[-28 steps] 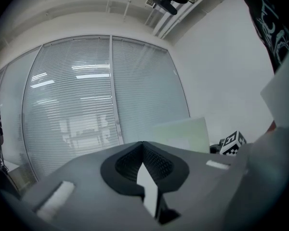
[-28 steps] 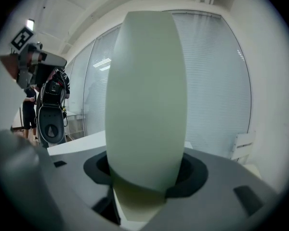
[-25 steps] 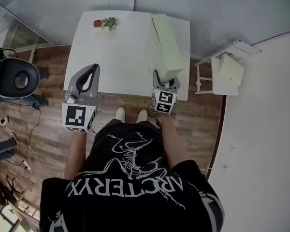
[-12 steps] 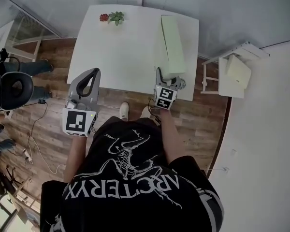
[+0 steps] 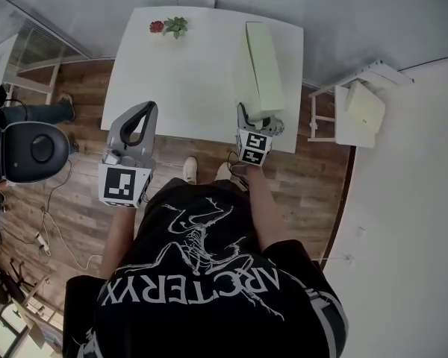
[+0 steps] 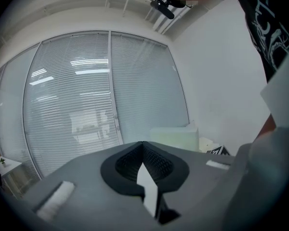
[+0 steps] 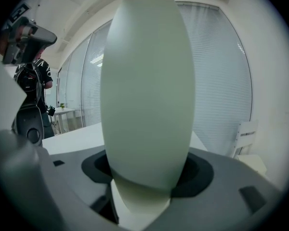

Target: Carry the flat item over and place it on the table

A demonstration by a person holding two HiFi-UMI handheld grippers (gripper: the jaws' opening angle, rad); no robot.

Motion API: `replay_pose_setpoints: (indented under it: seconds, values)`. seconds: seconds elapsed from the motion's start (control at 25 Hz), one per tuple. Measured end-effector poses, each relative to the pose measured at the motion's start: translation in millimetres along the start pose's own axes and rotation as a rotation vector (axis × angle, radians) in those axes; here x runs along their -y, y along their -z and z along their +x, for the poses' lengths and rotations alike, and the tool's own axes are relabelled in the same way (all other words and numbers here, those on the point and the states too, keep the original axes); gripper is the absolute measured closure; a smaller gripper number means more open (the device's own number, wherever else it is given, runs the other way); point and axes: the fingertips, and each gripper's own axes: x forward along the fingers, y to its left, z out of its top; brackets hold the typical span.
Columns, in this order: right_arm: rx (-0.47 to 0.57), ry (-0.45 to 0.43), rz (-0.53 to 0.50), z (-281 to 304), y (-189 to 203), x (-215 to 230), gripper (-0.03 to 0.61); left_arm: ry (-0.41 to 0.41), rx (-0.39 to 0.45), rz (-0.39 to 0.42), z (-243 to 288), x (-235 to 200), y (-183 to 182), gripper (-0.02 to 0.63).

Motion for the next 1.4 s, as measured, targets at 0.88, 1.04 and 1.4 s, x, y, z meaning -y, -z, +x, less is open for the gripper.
replay_pose_setpoints:
  seconds: [0.88,1.04,1.4]
  values:
    - [0.324,-0.067,-0.096,-90,-194,3,0.259,0.055,0.095,-0.015,25,0,-18,0.605]
    - [0.360,-0.041,-0.090,-104,-221,10,0.259,0.077,0.125,-0.011,33,4,-28,0.605]
    - [0.459,-0.014,-0.137,-137,-267,-2,0.496,0.098,0.186,-0.002,41,3,-52,0.605]
